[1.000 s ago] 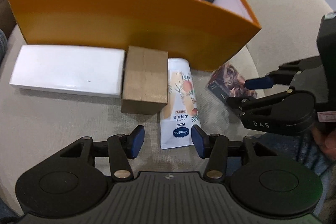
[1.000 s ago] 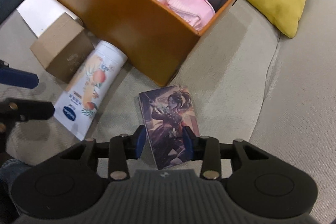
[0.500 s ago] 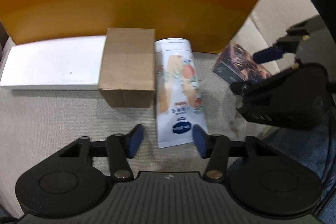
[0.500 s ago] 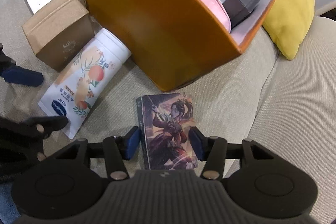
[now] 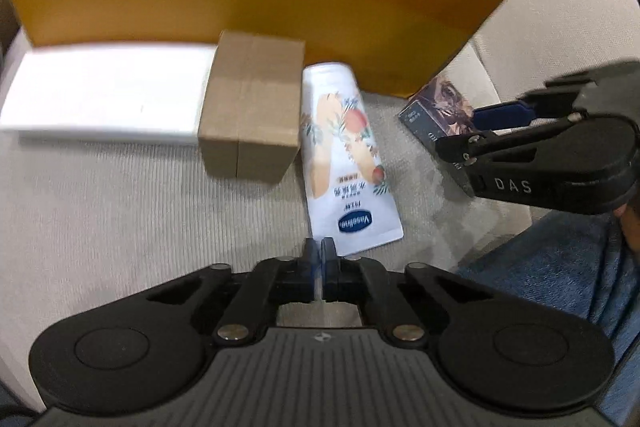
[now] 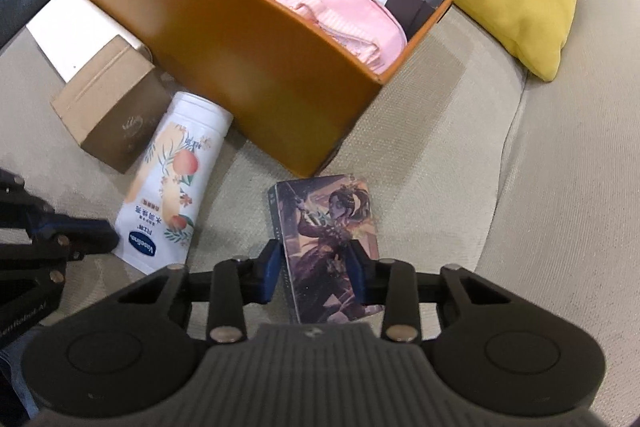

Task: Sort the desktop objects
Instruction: 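Grasp the anime-print card with the right gripper while left moves toward the lotion tube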

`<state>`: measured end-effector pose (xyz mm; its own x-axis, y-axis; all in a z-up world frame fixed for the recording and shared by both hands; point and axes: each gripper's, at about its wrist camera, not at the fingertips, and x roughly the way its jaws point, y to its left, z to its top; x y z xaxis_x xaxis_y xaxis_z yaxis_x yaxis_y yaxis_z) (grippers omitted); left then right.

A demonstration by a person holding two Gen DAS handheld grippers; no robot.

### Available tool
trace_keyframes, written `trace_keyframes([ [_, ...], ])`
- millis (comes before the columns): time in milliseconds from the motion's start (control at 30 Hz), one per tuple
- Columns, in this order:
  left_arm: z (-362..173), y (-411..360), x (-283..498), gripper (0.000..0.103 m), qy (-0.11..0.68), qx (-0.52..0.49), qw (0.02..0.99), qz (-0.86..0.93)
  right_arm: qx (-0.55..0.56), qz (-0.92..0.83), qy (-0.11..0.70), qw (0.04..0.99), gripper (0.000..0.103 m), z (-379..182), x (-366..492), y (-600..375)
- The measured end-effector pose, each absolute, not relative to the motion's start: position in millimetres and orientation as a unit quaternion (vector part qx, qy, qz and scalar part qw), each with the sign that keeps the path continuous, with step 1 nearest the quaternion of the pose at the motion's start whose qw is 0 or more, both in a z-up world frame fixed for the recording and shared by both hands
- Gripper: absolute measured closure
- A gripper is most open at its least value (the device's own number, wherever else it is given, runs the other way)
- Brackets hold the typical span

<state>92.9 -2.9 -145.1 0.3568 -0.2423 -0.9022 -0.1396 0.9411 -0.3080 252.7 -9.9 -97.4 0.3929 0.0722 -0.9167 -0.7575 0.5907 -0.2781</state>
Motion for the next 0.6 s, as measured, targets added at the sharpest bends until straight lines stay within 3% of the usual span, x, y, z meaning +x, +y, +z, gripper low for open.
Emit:
trace_keyframes([
  [167,-155.1,23.1,95.9,0.047,0.573,-0.288,0.766,-0.037,-0.357,0.27,0.483,0.753,0.057,-98.5,254.8,-10.6],
  [200,-157.3,28.8,94.8,0.043,0.575,-0.317,0.754,-0.037,-0.355,0.271,0.482,0.754,0.056,-98.1,254.6,-11.3],
  [600,-183.2,44.9,80.9,0.042,0.538,-0.479,0.693,-0.01,-0.351,0.276,0.48,0.755,0.056,-98.3,248.1,-11.3],
])
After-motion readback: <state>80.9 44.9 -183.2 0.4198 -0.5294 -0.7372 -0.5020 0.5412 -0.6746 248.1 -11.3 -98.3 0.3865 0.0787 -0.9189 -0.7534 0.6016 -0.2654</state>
